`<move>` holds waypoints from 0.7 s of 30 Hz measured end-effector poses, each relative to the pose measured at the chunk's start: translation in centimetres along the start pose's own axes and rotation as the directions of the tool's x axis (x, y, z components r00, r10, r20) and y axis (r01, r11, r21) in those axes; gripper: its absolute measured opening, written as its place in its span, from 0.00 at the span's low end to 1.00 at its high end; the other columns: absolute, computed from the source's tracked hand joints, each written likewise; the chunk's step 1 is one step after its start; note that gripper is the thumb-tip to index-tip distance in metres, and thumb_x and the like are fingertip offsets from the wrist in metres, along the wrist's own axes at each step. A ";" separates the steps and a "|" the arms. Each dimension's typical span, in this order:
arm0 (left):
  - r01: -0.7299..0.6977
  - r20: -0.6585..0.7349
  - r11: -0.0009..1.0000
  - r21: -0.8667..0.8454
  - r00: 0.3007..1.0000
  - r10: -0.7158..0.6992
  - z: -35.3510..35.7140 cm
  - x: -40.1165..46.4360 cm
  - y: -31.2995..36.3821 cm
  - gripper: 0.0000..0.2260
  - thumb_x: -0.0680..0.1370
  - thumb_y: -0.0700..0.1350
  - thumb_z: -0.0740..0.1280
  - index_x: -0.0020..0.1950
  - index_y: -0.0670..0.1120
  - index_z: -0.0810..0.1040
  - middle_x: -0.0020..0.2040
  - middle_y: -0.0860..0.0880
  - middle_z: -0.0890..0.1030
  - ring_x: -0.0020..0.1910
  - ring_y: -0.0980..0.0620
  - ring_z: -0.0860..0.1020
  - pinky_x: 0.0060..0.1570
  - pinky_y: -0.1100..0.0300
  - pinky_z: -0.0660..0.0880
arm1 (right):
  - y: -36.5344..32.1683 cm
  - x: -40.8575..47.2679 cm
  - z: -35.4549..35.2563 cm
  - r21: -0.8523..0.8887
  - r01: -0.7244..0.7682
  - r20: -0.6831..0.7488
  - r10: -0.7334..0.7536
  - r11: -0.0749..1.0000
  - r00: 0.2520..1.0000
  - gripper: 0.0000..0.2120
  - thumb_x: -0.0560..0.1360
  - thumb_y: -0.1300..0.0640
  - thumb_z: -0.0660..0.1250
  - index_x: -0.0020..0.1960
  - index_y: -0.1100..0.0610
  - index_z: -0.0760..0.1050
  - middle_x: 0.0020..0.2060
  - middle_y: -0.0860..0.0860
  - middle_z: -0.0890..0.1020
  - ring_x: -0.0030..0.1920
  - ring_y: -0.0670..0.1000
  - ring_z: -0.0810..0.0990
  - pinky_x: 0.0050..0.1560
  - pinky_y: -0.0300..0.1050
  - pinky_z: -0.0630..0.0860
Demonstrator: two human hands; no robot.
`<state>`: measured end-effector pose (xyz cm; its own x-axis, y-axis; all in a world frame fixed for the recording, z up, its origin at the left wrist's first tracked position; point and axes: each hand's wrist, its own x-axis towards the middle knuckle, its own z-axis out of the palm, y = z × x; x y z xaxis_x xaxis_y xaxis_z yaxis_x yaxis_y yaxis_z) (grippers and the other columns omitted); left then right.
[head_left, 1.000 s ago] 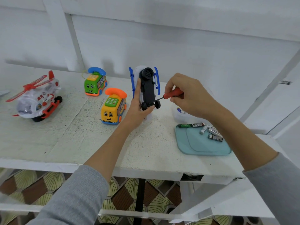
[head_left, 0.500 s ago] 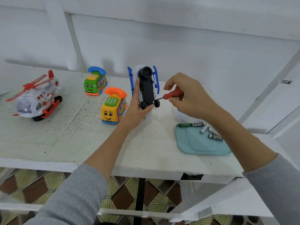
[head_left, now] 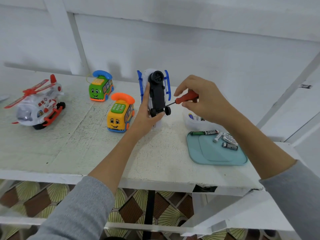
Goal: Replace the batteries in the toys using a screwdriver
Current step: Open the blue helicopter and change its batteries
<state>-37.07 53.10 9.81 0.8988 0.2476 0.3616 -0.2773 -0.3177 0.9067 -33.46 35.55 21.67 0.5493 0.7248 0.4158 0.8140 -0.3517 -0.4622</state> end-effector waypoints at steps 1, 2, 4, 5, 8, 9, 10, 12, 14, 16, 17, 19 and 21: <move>0.006 -0.006 1.000 -0.007 1.000 -0.006 -0.1 0.0 -0.1 0.42 0.77 0.34 0.66 0.78 0.55 0.42 0.70 0.63 0.61 0.63 0.53 0.75 0.57 0.64 0.75 | -0.2 0.1 0.0 -0.024 -0.014 0.032 0.015 1.000 0.999 0.11 0.71 0.64 0.70 0.52 0.60 0.75 0.44 0.50 0.75 0.37 0.35 0.75 0.38 0.26 0.69; 0.014 -0.008 1.000 -0.014 1.000 -0.014 -0.2 0.0 -0.2 0.42 0.77 0.34 0.66 0.78 0.55 0.42 0.70 0.65 0.61 0.64 0.55 0.74 0.59 0.62 0.75 | -0.3 0.2 0.1 -0.075 -0.049 0.066 0.054 0.996 0.996 0.11 0.73 0.58 0.69 0.54 0.59 0.74 0.42 0.48 0.74 0.36 0.38 0.75 0.37 0.29 0.69; 0.019 -0.012 1.000 -0.017 1.000 -0.019 -0.2 0.1 -0.2 0.42 0.77 0.34 0.66 0.78 0.55 0.42 0.68 0.68 0.61 0.63 0.59 0.75 0.58 0.63 0.74 | -0.1 0.4 0.2 -0.193 -0.117 0.103 0.139 0.974 0.985 0.12 0.77 0.51 0.62 0.51 0.60 0.73 0.33 0.43 0.74 0.32 0.44 0.73 0.32 0.33 0.67; 0.016 -0.013 1.000 -0.013 1.000 -0.016 -0.2 0.1 -0.2 0.42 0.77 0.33 0.66 0.78 0.55 0.42 0.68 0.68 0.61 0.62 0.60 0.75 0.56 0.65 0.75 | 0.0 0.4 0.2 -0.220 -0.126 0.085 0.148 0.967 0.985 0.12 0.78 0.52 0.62 0.48 0.62 0.74 0.29 0.43 0.74 0.30 0.47 0.72 0.31 0.35 0.67; 0.002 -0.019 1.000 -0.012 1.000 -0.003 -0.2 0.2 -0.1 0.42 0.77 0.33 0.66 0.78 0.56 0.42 0.68 0.67 0.61 0.62 0.54 0.76 0.52 0.65 0.76 | 0.1 0.3 0.3 -0.112 -0.110 -0.039 0.106 0.988 0.994 0.06 0.71 0.58 0.71 0.41 0.60 0.76 0.28 0.44 0.74 0.29 0.43 0.72 0.35 0.31 0.68; -0.001 -0.018 1.000 -0.011 1.000 0.000 -0.1 0.2 -0.1 0.42 0.77 0.33 0.66 0.78 0.56 0.42 0.68 0.67 0.61 0.62 0.52 0.76 0.53 0.64 0.76 | 0.0 0.2 0.2 -0.042 -0.112 -0.057 0.109 0.993 0.992 0.05 0.70 0.60 0.72 0.40 0.59 0.77 0.30 0.45 0.76 0.30 0.41 0.73 0.37 0.29 0.69; 0.000 -0.014 1.000 -0.011 1.000 0.000 -0.1 0.2 -0.1 0.42 0.77 0.33 0.66 0.77 0.57 0.42 0.68 0.66 0.61 0.63 0.51 0.75 0.55 0.64 0.76 | 0.0 0.1 0.2 0.014 -0.109 -0.056 0.110 0.994 0.992 0.04 0.69 0.62 0.73 0.41 0.59 0.77 0.33 0.47 0.77 0.32 0.40 0.74 0.38 0.29 0.71; 0.010 -0.006 1.000 -0.014 1.000 -0.010 -0.1 0.1 -0.1 0.42 0.77 0.34 0.66 0.77 0.59 0.42 0.69 0.66 0.61 0.64 0.51 0.74 0.58 0.63 0.75 | -0.1 0.1 0.3 0.046 -0.089 -0.044 0.091 0.995 0.995 0.07 0.69 0.64 0.72 0.46 0.59 0.77 0.40 0.52 0.78 0.37 0.41 0.76 0.41 0.28 0.71; 0.009 -0.001 1.000 -0.022 1.000 -0.009 0.0 0.0 -0.1 0.42 0.77 0.34 0.66 0.77 0.58 0.42 0.71 0.63 0.61 0.66 0.52 0.73 0.60 0.63 0.74 | -0.2 0.2 0.6 -0.009 -0.107 -0.037 0.106 0.994 0.994 0.08 0.73 0.57 0.69 0.50 0.59 0.75 0.37 0.49 0.78 0.36 0.45 0.76 0.38 0.29 0.71; 0.002 0.005 1.000 -0.020 1.000 -0.002 0.0 0.1 -0.1 0.42 0.77 0.33 0.66 0.77 0.57 0.42 0.73 0.59 0.60 0.67 0.53 0.71 0.58 0.66 0.73 | -0.2 0.2 0.5 -0.077 -0.150 -0.036 0.147 0.986 0.988 0.11 0.77 0.52 0.63 0.49 0.60 0.74 0.30 0.44 0.76 0.32 0.52 0.77 0.33 0.36 0.71; 0.000 0.005 1.000 -0.017 1.000 0.000 0.0 0.1 0.0 0.42 0.77 0.33 0.66 0.77 0.56 0.42 0.73 0.58 0.60 0.67 0.54 0.71 0.57 0.68 0.73 | 0.0 0.3 0.4 -0.075 -0.149 -0.049 0.146 0.986 0.988 0.10 0.77 0.53 0.64 0.48 0.61 0.74 0.29 0.45 0.77 0.32 0.55 0.77 0.33 0.41 0.72; -0.001 0.004 1.000 -0.020 1.000 0.001 0.1 0.1 0.1 0.42 0.77 0.33 0.66 0.77 0.56 0.42 0.72 0.58 0.59 0.67 0.53 0.72 0.55 0.70 0.72 | 0.0 0.3 0.3 -0.032 -0.114 -0.079 0.112 0.993 0.991 0.05 0.74 0.60 0.68 0.46 0.62 0.75 0.32 0.52 0.79 0.33 0.53 0.76 0.36 0.42 0.73; -0.002 0.003 1.000 -0.027 1.000 0.002 0.0 0.1 0.0 0.42 0.77 0.33 0.66 0.77 0.57 0.42 0.73 0.58 0.59 0.67 0.51 0.72 0.56 0.69 0.73 | -0.2 0.2 0.2 0.000 -0.071 -0.061 0.071 0.997 0.996 0.06 0.71 0.64 0.70 0.46 0.61 0.76 0.37 0.56 0.79 0.36 0.51 0.76 0.40 0.36 0.72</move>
<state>-36.95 53.10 9.84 0.8991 0.2443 0.3633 -0.2886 -0.2932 0.9115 -33.55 35.91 21.73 0.6165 0.6604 0.4288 0.7727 -0.4026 -0.4907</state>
